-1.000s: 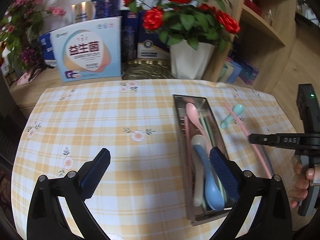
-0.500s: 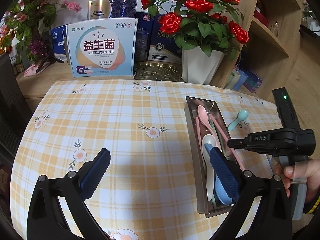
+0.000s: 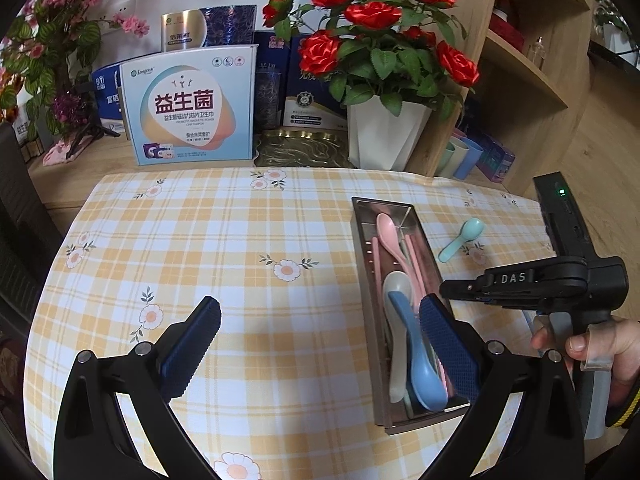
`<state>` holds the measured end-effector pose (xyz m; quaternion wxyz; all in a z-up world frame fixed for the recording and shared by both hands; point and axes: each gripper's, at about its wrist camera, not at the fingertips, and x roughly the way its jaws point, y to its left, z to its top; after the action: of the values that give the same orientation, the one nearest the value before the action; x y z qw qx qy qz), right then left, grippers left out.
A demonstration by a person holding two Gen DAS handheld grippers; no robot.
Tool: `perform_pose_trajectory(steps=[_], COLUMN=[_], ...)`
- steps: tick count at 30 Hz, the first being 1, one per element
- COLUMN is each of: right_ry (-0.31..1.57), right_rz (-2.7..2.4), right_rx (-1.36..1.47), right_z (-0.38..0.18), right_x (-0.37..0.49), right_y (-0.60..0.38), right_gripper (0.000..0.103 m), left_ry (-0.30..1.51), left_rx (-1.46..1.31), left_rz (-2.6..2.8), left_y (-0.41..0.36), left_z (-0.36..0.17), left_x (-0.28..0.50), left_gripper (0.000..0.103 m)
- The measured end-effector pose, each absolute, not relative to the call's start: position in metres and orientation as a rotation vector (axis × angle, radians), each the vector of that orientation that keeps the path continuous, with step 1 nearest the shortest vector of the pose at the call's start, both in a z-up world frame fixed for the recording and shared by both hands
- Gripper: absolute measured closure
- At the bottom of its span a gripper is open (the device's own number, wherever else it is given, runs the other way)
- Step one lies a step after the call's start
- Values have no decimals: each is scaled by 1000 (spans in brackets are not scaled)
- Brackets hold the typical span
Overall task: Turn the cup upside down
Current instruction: 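Carry the pink chopstick to the steel tray and release it with the right tool, then close the right tool on the blue chopstick and lift it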
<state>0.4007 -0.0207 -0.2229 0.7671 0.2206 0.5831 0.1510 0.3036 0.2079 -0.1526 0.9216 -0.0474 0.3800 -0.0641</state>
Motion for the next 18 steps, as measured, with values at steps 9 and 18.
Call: perform_pose_trajectory(steps=[9, 18], right_ry=[1070, 963], right_rz=[303, 287], right_rx=[323, 355], right_z=[-191, -186], right_x=[376, 347], right_y=[-75, -165], right_gripper=[43, 17], left_ry=[785, 822], left_rx=[-62, -49], left_rz=[-193, -208], left_y=[170, 117], left_z=[-141, -143], left_x=[299, 299], left_gripper=[6, 6])
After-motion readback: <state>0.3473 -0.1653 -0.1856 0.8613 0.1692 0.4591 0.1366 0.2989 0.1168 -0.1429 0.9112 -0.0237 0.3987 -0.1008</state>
